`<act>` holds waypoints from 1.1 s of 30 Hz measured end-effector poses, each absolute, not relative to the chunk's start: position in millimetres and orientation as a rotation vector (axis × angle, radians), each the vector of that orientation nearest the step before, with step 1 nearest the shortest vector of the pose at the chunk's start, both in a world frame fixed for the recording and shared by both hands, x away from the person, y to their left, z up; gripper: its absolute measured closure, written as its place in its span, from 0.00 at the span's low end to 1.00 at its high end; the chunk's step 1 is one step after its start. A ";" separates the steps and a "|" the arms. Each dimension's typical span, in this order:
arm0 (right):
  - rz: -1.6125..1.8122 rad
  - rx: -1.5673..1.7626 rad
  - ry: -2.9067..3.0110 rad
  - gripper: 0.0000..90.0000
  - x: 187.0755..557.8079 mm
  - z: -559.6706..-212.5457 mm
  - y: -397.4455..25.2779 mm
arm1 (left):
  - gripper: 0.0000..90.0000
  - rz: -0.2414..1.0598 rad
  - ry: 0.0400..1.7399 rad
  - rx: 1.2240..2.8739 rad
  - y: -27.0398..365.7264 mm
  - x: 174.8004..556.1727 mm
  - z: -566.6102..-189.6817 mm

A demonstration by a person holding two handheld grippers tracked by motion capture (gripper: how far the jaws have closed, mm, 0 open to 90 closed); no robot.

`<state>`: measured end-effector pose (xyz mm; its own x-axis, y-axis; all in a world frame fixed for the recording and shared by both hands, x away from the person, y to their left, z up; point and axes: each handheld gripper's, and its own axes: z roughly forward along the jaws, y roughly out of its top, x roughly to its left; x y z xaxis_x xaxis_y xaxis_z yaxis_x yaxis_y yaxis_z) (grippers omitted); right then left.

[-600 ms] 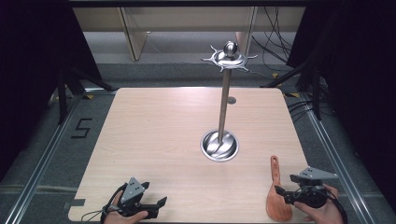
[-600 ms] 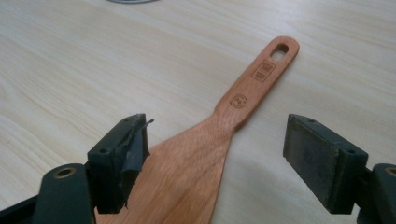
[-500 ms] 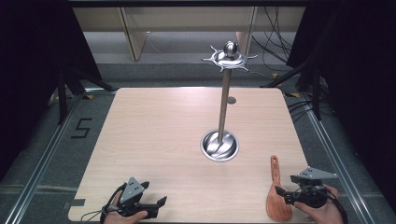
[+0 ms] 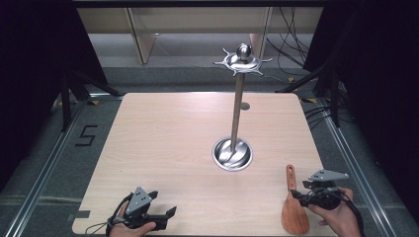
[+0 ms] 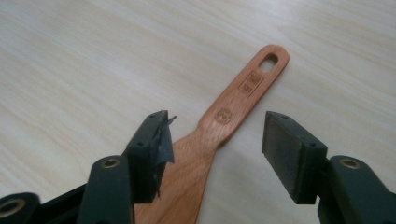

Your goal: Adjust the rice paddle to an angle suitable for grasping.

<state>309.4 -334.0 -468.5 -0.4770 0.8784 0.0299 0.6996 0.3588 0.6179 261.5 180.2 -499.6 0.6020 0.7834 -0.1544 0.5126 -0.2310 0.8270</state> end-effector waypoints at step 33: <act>0.520 1.431 2.524 0.71 374.8 -479.4 -303.7 | 0.16 0.358 1.027 1.902 180.9 262.5 -498.5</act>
<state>374.8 -303.7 -479.4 -0.5145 0.8575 0.0045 0.7895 0.4716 0.3927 262.5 180.9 -498.5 0.6102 0.7765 -0.1570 0.5104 -0.2337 0.8276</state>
